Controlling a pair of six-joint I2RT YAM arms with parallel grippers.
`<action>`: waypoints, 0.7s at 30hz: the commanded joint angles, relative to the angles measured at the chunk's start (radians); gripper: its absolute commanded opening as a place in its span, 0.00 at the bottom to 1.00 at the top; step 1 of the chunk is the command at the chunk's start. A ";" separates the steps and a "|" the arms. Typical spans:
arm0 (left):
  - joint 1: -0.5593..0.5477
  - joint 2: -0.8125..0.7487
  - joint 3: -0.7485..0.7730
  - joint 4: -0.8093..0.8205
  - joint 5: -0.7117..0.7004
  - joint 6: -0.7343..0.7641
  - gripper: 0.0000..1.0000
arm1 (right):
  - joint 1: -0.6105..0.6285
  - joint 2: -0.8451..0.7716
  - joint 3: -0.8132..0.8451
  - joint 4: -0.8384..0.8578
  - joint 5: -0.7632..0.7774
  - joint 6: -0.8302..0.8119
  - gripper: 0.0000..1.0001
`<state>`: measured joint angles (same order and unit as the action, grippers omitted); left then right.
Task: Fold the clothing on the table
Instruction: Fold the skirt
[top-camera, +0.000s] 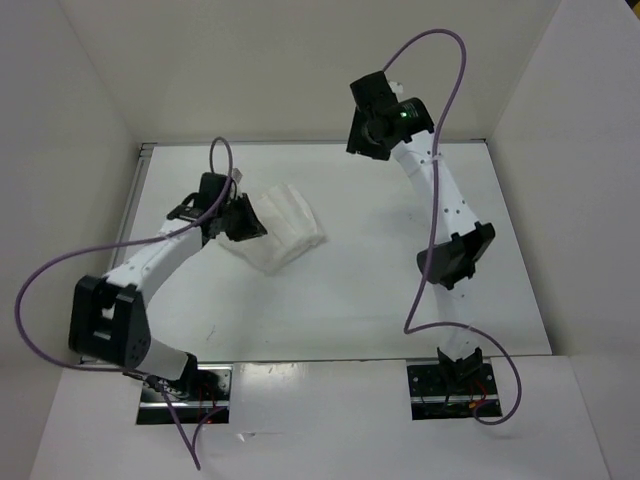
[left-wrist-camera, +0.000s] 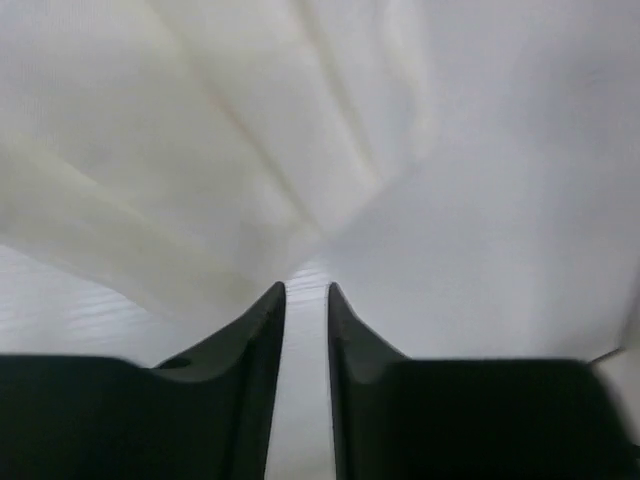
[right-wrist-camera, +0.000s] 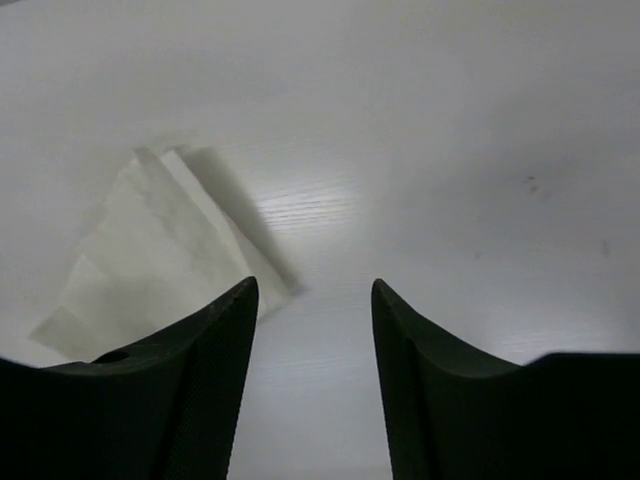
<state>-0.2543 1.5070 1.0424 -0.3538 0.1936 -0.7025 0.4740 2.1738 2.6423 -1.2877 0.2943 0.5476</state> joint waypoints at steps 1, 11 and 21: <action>0.007 -0.229 0.084 -0.092 -0.008 0.084 0.35 | 0.024 -0.207 -0.152 -0.013 0.205 -0.025 0.56; 0.041 -0.588 -0.117 -0.125 -0.063 0.084 0.69 | 0.118 -0.705 -0.999 0.377 0.059 -0.104 0.73; 0.041 -0.807 -0.252 -0.165 -0.063 0.002 0.75 | 0.118 -1.221 -1.717 0.900 -0.257 0.095 0.85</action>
<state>-0.2192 0.7624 0.7937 -0.5335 0.1341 -0.6628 0.5911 1.0279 1.0103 -0.6228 0.1154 0.5682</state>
